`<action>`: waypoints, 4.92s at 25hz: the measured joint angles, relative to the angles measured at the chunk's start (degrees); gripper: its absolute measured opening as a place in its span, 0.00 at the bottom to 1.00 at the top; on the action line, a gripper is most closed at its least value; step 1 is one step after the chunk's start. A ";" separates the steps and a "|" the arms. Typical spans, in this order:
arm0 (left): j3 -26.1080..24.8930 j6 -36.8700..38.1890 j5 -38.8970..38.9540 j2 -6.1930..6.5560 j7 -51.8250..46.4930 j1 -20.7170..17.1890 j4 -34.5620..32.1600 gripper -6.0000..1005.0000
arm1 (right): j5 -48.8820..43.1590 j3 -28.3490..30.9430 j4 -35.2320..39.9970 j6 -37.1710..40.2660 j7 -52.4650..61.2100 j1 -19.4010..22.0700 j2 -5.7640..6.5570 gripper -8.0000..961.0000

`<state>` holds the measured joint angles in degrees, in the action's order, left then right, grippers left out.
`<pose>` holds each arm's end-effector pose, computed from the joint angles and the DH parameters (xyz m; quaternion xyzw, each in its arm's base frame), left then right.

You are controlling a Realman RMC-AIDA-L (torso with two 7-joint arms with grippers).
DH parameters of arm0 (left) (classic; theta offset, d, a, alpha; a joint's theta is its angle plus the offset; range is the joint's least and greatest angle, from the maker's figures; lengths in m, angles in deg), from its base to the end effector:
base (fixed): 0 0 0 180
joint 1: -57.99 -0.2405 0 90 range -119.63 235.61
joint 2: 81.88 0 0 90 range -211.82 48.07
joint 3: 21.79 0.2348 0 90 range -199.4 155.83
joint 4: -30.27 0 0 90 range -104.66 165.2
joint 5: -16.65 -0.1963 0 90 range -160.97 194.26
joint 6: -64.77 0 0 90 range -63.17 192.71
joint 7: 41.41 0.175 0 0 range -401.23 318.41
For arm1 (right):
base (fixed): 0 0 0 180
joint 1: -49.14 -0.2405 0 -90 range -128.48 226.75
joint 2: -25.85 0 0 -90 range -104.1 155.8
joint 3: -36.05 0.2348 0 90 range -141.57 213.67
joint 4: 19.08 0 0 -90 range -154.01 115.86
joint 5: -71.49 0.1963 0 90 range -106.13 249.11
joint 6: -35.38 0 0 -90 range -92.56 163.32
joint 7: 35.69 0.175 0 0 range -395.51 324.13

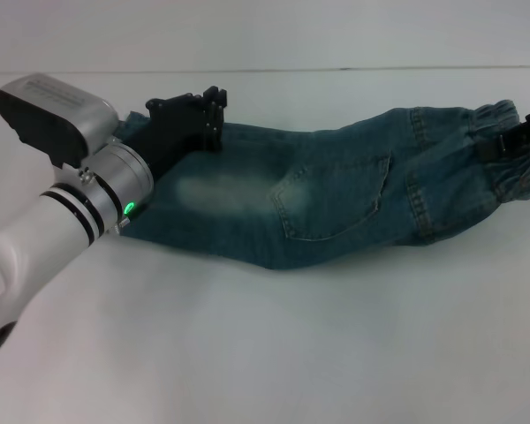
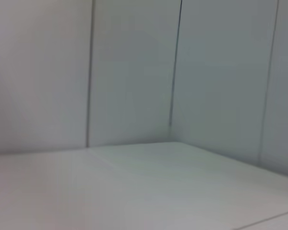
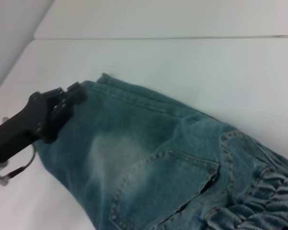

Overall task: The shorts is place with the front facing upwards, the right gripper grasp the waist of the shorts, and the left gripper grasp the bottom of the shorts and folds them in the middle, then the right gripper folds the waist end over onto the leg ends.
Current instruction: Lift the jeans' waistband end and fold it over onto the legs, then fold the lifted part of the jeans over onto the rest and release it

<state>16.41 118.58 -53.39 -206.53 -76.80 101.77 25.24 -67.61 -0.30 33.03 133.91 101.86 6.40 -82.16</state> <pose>-0.2005 0.4003 -0.0798 -0.8294 -0.2449 -0.3020 0.4012 0.2201 0.3713 0.0812 -0.8436 0.5182 0.0585 0.1278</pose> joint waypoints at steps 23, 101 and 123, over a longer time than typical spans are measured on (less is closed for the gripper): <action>-5.09 -5.93 6.76 0.03 40.14 5.74 15.98 0.01 | 11.02 0.87 2.13 5.84 1.40 -1.74 1.32 0.12; -36.13 -0.20 -38.20 0.13 18.85 -1.25 23.23 0.01 | 16.49 -2.76 5.48 9.48 3.14 -4.47 2.76 0.12; -53.64 15.40 -37.81 1.13 -5.95 -12.31 2.76 0.02 | 9.83 -14.74 -4.71 1.28 -8.05 -13.28 0.92 0.11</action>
<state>-37.23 133.98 -91.20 -205.40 -82.75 89.46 28.00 -57.79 -15.04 28.32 135.19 93.81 -6.88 -81.24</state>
